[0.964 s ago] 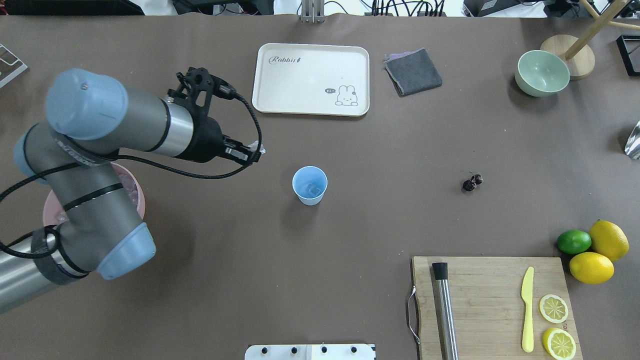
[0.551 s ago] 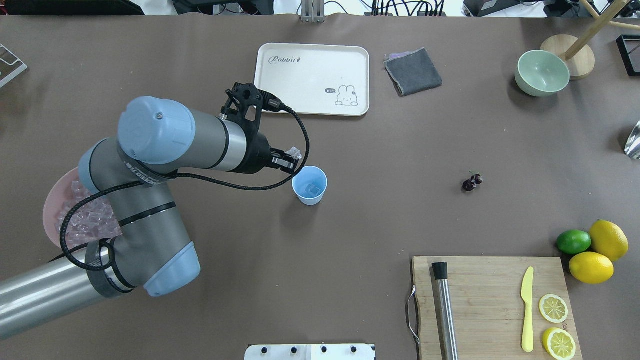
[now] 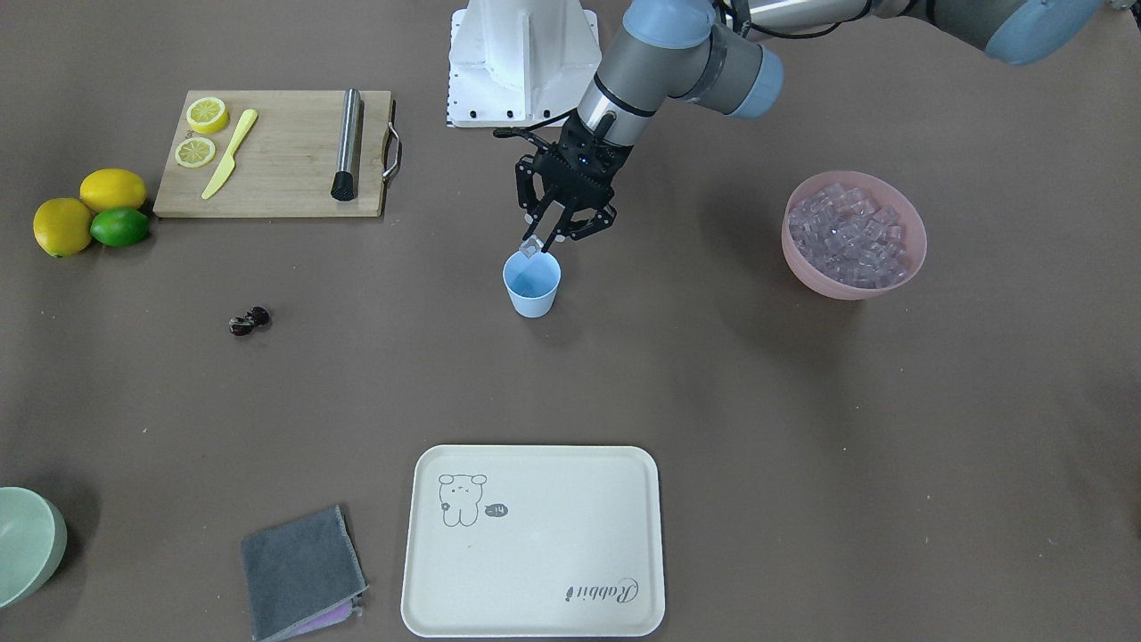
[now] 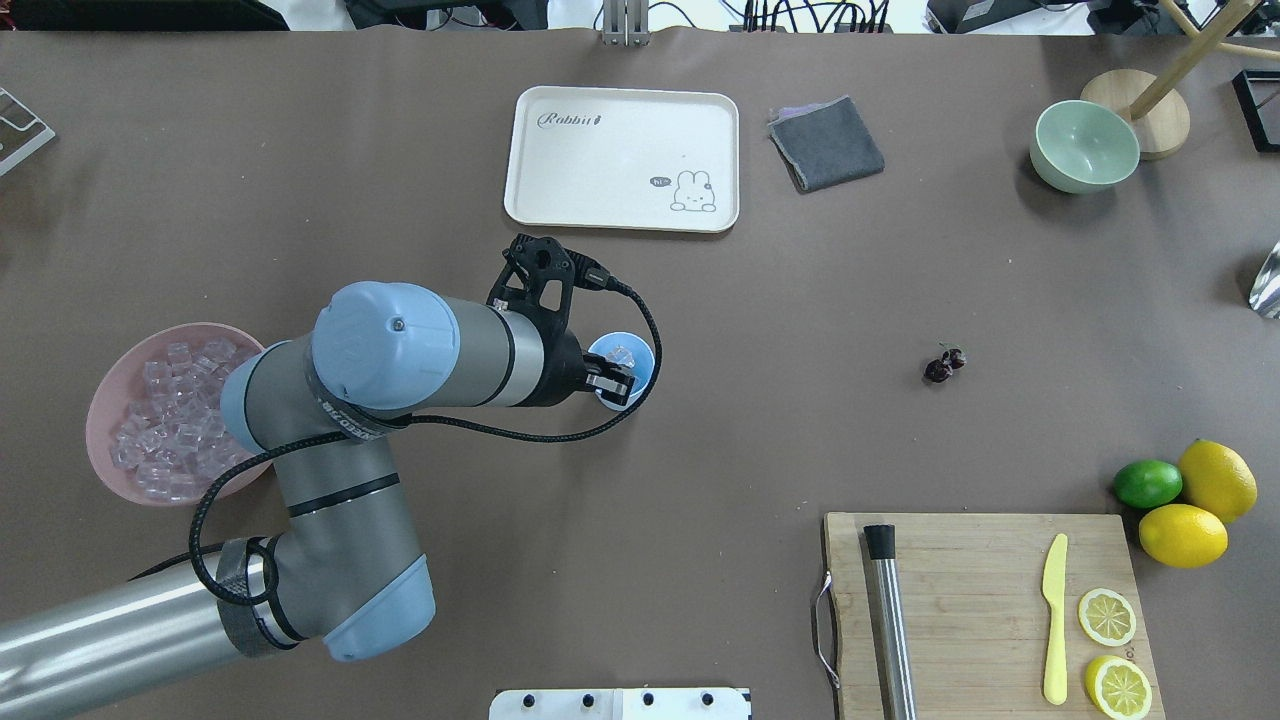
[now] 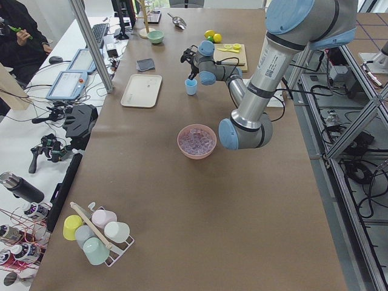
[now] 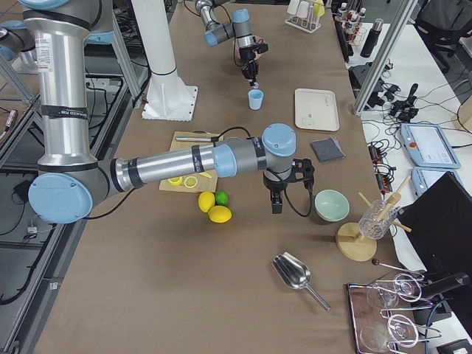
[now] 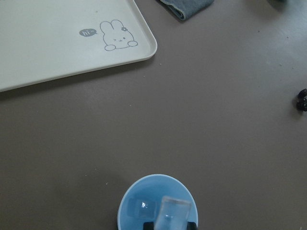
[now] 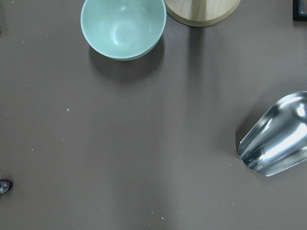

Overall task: Put ice and cherries in cup
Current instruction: 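Lower the left gripper into the cup and release the ice cube, then raise the left gripper and move it back over the ice bowl, then lower the left gripper into the bowl and grasp another ice cube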

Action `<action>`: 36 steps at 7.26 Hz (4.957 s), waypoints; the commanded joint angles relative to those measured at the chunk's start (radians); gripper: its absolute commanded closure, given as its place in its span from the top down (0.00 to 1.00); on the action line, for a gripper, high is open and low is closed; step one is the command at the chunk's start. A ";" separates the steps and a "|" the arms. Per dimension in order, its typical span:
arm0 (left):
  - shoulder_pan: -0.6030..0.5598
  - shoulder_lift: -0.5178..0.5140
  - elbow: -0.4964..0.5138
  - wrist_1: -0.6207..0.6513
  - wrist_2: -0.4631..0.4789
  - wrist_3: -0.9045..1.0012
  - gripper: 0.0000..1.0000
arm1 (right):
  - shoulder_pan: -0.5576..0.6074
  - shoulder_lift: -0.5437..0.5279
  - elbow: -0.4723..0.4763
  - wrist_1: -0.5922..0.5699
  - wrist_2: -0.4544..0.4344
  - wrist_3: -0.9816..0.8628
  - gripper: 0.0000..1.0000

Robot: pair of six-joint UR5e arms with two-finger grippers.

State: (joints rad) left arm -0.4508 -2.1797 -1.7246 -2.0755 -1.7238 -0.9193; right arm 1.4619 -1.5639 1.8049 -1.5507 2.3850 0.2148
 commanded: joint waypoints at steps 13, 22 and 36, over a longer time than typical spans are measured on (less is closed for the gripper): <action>-0.080 0.084 -0.105 0.003 0.015 -0.004 0.96 | 0.000 0.010 0.002 0.001 -0.001 0.000 1.00; -0.416 0.659 -0.378 0.017 -0.341 0.010 0.97 | -0.058 0.011 0.002 0.004 -0.013 0.003 1.00; -0.192 0.736 -0.377 0.150 -0.161 -0.081 0.97 | -0.113 0.028 0.004 0.003 -0.039 0.018 1.00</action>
State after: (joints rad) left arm -0.6528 -1.4442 -2.1064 -1.9236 -1.8842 -1.0020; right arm 1.3530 -1.5353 1.8103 -1.5469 2.3454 0.2334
